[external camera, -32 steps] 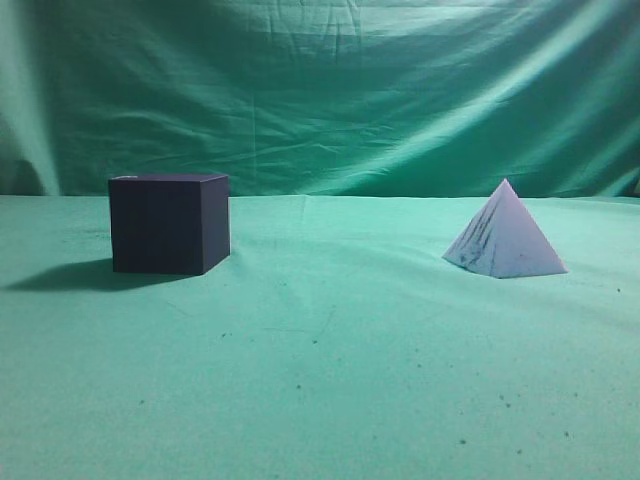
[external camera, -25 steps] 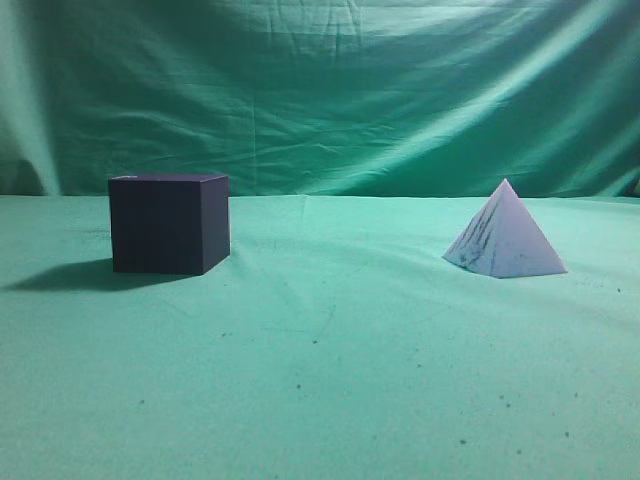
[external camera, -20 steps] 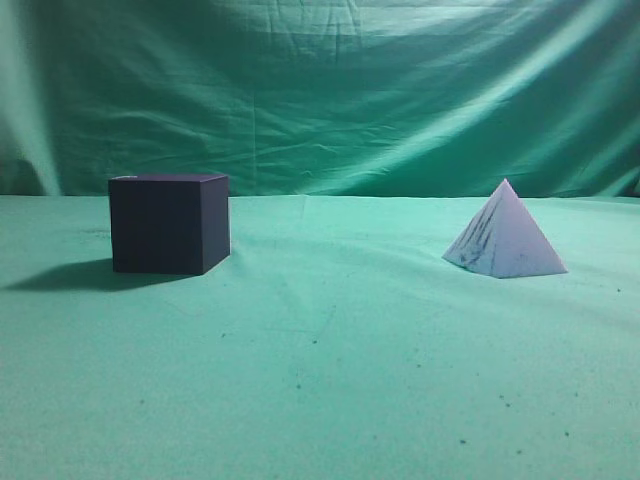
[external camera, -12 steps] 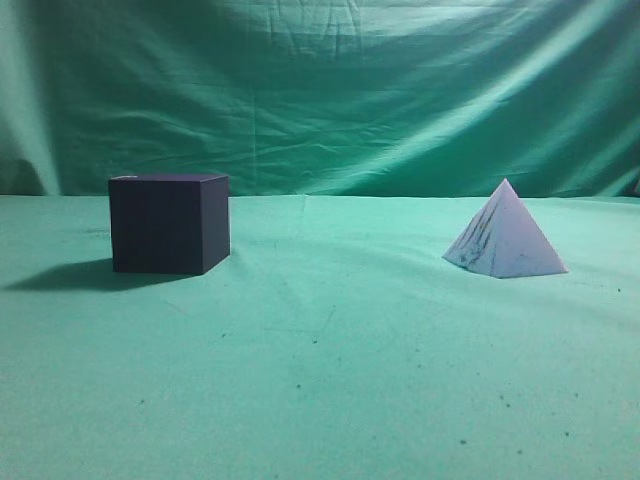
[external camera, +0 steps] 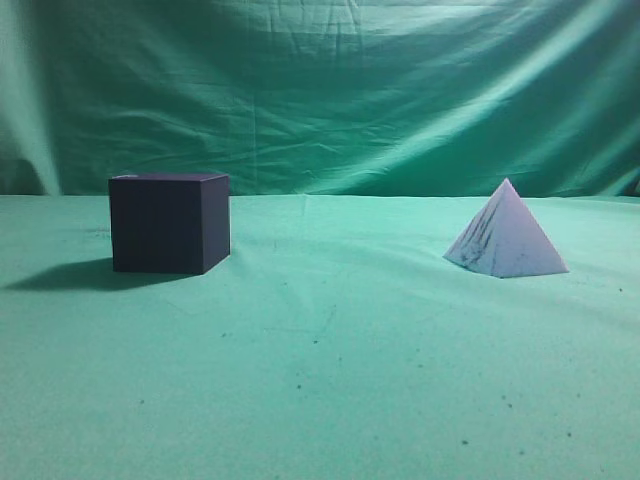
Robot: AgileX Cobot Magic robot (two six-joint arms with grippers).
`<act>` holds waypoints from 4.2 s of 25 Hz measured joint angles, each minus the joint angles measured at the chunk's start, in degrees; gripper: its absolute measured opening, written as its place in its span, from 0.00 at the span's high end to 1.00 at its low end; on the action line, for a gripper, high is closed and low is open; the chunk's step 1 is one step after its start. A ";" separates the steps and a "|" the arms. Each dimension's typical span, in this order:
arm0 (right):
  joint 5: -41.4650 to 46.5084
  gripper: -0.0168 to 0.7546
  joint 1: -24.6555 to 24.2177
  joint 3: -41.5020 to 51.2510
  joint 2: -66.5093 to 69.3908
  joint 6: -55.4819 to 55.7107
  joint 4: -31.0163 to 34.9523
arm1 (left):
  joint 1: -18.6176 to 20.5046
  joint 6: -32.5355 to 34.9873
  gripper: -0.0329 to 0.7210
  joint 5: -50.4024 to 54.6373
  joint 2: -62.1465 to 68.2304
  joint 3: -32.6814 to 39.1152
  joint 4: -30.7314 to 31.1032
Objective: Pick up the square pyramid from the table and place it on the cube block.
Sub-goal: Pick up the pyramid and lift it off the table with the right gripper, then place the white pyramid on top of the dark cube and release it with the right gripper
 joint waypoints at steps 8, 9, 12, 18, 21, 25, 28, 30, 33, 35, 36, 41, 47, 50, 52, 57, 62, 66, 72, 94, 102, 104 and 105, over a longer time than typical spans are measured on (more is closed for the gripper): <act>19.97 0.92 0.00 -20.35 17.72 -7.12 -0.15 | 0.00 0.00 0.96 0.00 0.00 0.00 0.00; 22.93 0.92 0.00 -22.23 20.93 -7.12 -0.38 | 0.00 0.00 0.96 0.00 0.00 0.00 0.00; 26.44 0.92 1.66 -25.80 30.49 -7.23 -0.87 | 0.00 0.00 0.96 0.00 0.00 0.00 0.00; 39.33 0.98 6.40 -35.16 47.39 -21.47 -1.81 | 0.00 0.00 0.96 0.00 0.00 0.00 0.00; 46.30 0.98 10.27 -41.92 56.04 -22.76 -4.89 | 0.00 0.00 0.96 0.00 0.00 0.00 0.00; 47.16 0.98 19.03 -48.79 64.70 -10.71 -17.18 | 0.00 0.00 0.96 0.00 0.00 0.00 0.00; 47.06 0.98 24.63 -52.70 70.34 0.47 -28.21 | 0.00 0.00 0.96 0.00 0.00 0.00 0.00; 46.68 0.98 26.54 -54.44 73.79 3.38 -31.38 | 0.00 0.00 0.96 0.00 0.00 0.00 0.00; 45.06 0.92 27.47 -55.73 78.99 4.67 -32.42 | 0.00 0.00 0.96 0.00 0.00 0.00 0.00; 43.39 0.75 27.56 -55.81 81.95 4.90 -32.66 | 0.00 0.00 0.96 0.00 0.00 0.00 0.00; 42.41 0.65 27.69 -55.81 83.58 5.00 -32.66 | 0.00 0.00 0.96 0.00 0.00 0.00 0.00; 37.53 0.17 27.80 -55.86 90.55 5.01 -32.78 | 0.00 0.00 0.96 0.00 0.00 0.00 0.00; 32.60 0.14 27.80 -56.10 97.94 5.01 -33.31 | 0.00 0.00 0.96 0.00 0.00 0.00 0.00; 30.23 0.14 27.80 -56.13 101.07 5.01 -34.31 | 0.00 0.00 0.96 0.00 0.00 0.00 0.00; 28.77 0.20 27.80 -56.13 102.70 5.01 -34.50 | 0.00 0.00 0.96 0.00 0.00 0.00 0.00; 27.55 0.29 27.80 -56.26 104.98 5.01 -34.50 | 0.00 0.00 0.96 0.00 0.00 0.00 0.00; 26.94 0.46 27.90 -56.75 105.11 5.37 -34.40 | 0.00 0.00 0.96 0.00 0.00 0.00 0.00; 31.45 0.46 27.90 -59.49 105.49 5.58 -34.81 | 0.00 0.00 0.96 0.00 0.00 0.00 0.00; 43.33 0.49 27.90 -71.07 106.11 5.58 -35.42 | 0.00 0.00 0.96 0.00 0.00 0.00 0.00; 59.80 0.53 50.14 -106.80 118.15 5.58 -34.52 | 0.00 0.00 0.96 0.00 0.00 0.00 0.00; 59.91 0.53 50.59 -110.47 124.53 5.58 -37.69 | 0.00 0.00 0.96 0.00 0.00 0.00 0.00; 59.91 0.53 50.59 -110.47 125.13 5.58 -38.49 | 0.00 0.00 0.96 0.00 0.00 0.00 0.00; 59.91 0.53 50.59 -110.47 125.21 5.58 -38.71 | 0.00 0.00 0.96 0.00 0.00 0.00 0.00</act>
